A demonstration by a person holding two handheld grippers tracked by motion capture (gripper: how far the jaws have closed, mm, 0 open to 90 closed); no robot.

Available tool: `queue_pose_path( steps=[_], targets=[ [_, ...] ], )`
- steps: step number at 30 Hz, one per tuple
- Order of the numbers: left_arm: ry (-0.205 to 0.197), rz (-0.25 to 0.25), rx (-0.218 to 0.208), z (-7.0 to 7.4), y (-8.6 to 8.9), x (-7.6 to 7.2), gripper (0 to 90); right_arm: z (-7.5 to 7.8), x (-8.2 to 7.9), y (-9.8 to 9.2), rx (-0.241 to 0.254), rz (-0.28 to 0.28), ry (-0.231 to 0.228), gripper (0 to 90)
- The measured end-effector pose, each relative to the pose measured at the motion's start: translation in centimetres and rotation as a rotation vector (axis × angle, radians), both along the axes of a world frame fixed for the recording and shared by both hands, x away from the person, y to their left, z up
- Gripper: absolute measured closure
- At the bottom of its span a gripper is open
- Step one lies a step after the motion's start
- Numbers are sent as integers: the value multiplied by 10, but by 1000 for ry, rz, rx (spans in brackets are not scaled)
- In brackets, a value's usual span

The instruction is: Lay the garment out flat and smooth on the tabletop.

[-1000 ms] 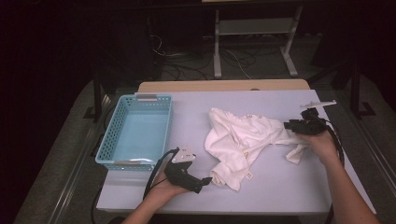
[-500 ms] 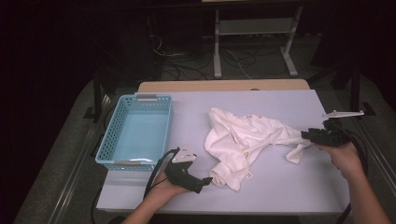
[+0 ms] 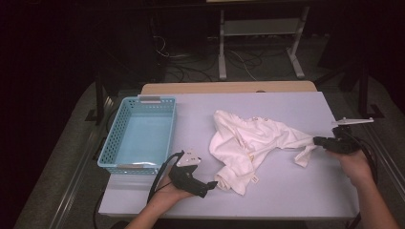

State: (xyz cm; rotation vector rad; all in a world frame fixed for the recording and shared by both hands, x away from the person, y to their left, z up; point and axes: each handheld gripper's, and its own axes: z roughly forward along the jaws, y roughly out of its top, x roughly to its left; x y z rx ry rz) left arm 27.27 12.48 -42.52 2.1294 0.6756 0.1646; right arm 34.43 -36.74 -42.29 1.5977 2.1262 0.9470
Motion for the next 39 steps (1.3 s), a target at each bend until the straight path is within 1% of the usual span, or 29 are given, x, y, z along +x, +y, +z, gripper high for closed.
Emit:
queue_pose_path(
  steps=[5, 9, 13, 15, 19, 22, 25, 27, 28, 31, 32, 35, 39],
  targets=[
    [-3, -7, 5, 0, -1, 0, 0, 7, 11, 2, -1, -16, -41, 829],
    [1, -4, 0, -1, -1, 0, 0, 13, 18, 10, 9, 5, -63, 829],
    [3, -2, -1, -1, 0, 1, 0, 17, 24, 23, 11, 57, -92, 829],
    [3, -3, 0, -1, -1, 1, 0, 17, 28, 32, 13, 94, -102, 830],
    [2, -3, 3, -1, -1, 1, 0, 16, 36, 52, -2, 157, -101, 829],
    [2, -4, 3, -1, -1, 0, 0, 12, 42, 65, -13, 197, -95, 829],
    [5, -4, 4, -1, -1, 0, 0, 7, 45, 73, -16, 222, -82, 828],
    [4, -3, 1, -1, 0, 0, 0, 5, 44, 75, -19, 231, -73, 792],
    [3, 0, 0, -1, 0, 0, 0, 6, 44, 74, -14, 229, -70, 749],
    [-1, 0, -2, 0, 1, 0, 0, 10, 39, 68, 3, 214, -67, 652],
    [-1, 1, -2, 0, 1, 0, 0, 12, 36, 66, 5, 203, -68, 632],
    [-2, 0, -1, 0, 2, 1, 0, 17, 25, 56, 14, 182, -80, 595],
    [-2, -1, 0, 1, 1, 0, 0, 18, 9, 43, 2, 159, -80, 584]
  ],
)
